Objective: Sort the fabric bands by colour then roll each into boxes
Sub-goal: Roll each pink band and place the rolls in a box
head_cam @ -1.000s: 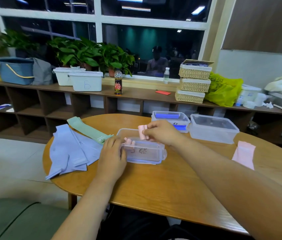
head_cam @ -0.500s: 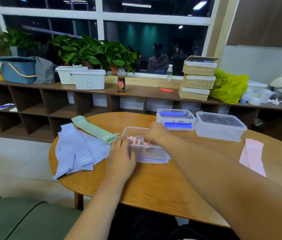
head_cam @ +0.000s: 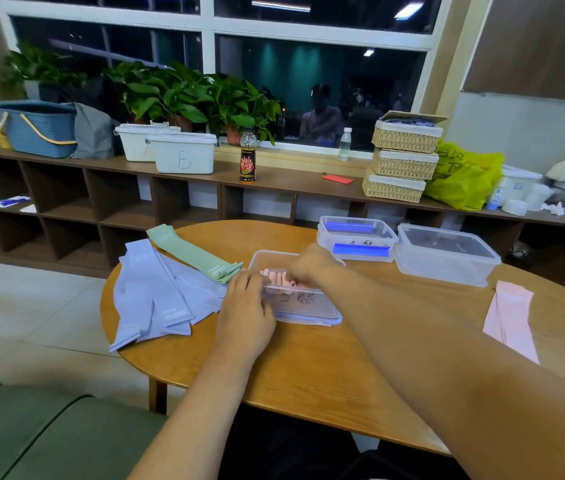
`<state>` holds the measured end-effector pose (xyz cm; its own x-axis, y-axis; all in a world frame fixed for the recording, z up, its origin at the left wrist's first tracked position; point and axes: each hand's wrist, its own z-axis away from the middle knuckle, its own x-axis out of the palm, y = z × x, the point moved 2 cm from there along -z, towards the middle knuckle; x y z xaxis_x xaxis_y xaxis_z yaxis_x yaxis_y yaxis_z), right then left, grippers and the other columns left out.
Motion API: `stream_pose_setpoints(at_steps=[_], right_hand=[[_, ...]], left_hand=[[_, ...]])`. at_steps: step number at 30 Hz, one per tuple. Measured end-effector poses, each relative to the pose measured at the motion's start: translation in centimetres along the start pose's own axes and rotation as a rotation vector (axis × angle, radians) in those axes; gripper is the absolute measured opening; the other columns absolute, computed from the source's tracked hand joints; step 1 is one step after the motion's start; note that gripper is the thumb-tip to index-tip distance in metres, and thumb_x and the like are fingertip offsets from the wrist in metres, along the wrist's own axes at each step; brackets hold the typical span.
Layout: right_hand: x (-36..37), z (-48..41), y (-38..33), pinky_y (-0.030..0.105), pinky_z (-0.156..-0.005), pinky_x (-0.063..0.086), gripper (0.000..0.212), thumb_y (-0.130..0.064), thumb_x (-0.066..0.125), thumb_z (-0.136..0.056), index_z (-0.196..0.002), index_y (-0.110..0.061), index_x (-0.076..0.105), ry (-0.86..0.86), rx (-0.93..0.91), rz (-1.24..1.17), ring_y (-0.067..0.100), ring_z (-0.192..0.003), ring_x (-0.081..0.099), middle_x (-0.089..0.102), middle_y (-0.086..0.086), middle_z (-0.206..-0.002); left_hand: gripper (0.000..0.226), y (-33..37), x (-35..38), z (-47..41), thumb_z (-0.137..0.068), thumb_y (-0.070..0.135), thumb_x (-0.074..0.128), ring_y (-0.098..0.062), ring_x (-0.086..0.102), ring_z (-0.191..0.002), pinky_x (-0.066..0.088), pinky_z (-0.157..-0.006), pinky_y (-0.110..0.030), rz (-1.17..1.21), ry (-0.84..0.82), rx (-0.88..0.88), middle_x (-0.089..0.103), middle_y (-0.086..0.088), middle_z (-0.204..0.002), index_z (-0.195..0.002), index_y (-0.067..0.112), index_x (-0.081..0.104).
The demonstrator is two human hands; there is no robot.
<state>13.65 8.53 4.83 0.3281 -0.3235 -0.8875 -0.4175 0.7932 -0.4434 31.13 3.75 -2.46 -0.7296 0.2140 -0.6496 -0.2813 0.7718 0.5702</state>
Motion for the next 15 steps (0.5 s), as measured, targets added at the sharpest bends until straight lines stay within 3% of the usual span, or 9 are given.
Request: stream_pose_setpoints(at_steps=[4, 9, 13, 15], right_hand=[[0.2, -0.3, 0.21, 0.033, -0.066, 0.051, 0.03, -0.032, 0.086, -0.085, -0.101, -0.015, 0.068, -0.035, 0.012, -0.005, 0.02, -0.084, 0.069, 0.071, 0.007, -0.094], [0.34, -0.64, 0.48, 0.036, -0.085, 0.06, 0.025, -0.031, 0.084, -0.087, -0.098, -0.015, 0.069, -0.062, 0.014, 0.021, 0.021, -0.088, 0.07, 0.073, 0.008, -0.099], [-0.08, -0.63, 0.75, 0.037, -0.085, 0.062, 0.018, -0.029, 0.083, -0.085, -0.088, -0.015, 0.071, -0.028, -0.013, 0.093, 0.02, -0.081, 0.072, 0.074, 0.006, -0.088], [-0.42, -0.58, 0.87, 0.034, -0.074, 0.061, 0.013, -0.025, 0.079, -0.086, -0.086, -0.014, 0.071, 0.022, -0.045, 0.107, 0.021, -0.077, 0.071, 0.074, 0.007, -0.087]], left_hand=[[0.039, 0.17, -0.27, 0.11, -0.095, 0.005, 0.059, -0.019, 0.04, -0.145, 0.046, -0.116, -0.037, 0.001, -0.002, -0.004, 0.051, 0.001, -0.147, -0.132, 0.018, 0.059], [0.039, 0.3, -0.31, 0.12, -0.095, 0.005, 0.06, -0.018, 0.042, -0.143, 0.046, -0.114, -0.035, -0.002, 0.003, -0.004, 0.052, 0.002, -0.146, -0.131, 0.019, 0.059], [0.039, 0.14, -0.25, 0.15, -0.094, 0.006, 0.06, -0.017, 0.042, -0.142, 0.045, -0.112, -0.033, -0.003, 0.006, -0.001, 0.052, 0.004, -0.145, -0.131, 0.02, 0.059], [0.039, 0.17, -0.21, 0.15, -0.094, 0.007, 0.06, -0.016, 0.042, -0.142, 0.044, -0.114, -0.033, -0.006, 0.011, 0.01, 0.052, 0.004, -0.145, -0.131, 0.02, 0.059]])
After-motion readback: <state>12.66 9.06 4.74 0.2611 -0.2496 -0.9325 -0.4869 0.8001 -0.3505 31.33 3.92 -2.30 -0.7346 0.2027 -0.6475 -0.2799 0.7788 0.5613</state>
